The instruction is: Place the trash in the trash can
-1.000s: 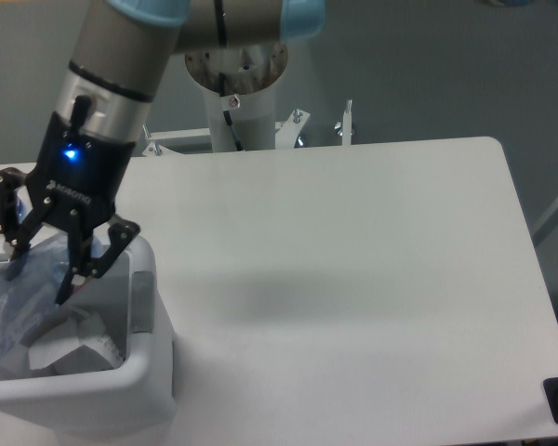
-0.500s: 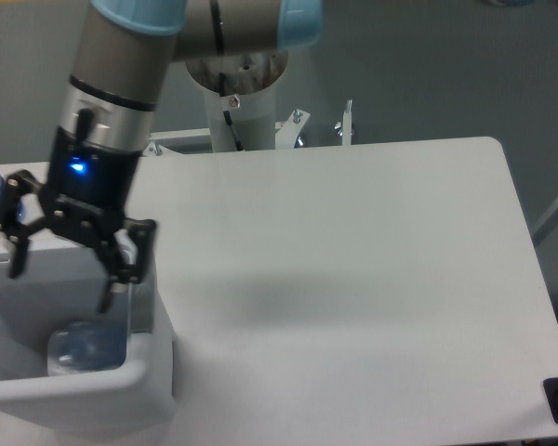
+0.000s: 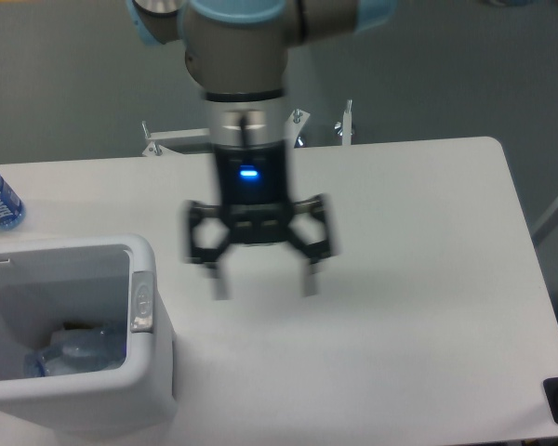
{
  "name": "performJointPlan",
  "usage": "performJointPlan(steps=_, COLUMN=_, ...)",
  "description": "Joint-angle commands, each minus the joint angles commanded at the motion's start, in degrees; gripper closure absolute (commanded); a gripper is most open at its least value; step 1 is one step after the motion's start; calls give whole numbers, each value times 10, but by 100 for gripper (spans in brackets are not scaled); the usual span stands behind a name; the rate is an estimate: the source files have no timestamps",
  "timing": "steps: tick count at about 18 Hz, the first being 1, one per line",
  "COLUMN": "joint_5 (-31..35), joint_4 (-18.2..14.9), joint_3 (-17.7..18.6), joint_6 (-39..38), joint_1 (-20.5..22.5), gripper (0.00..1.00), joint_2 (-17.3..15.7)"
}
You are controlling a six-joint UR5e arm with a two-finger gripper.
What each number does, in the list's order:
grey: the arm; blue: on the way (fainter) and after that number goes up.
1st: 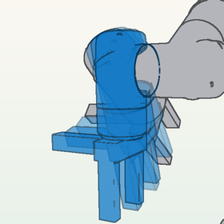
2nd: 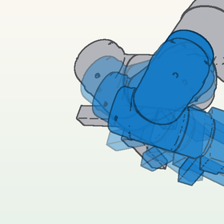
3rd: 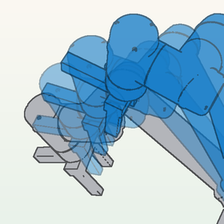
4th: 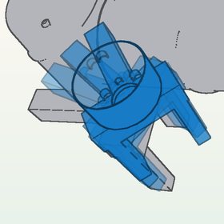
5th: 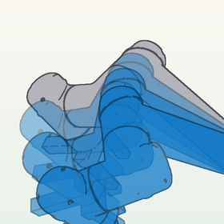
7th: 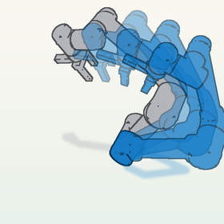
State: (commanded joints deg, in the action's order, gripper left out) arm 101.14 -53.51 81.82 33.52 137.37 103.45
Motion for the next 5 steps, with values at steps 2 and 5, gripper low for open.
performJointPlan(steps=2, joint_5=27, joint_4=-39, joint_3=18, joint_6=90, joint_1=18, gripper=0, joint_2=-21)
performJointPlan(steps=5, joint_5=24, joint_4=-77, joint_3=26, joint_6=148, joint_1=44, gripper=0, joint_2=-39)
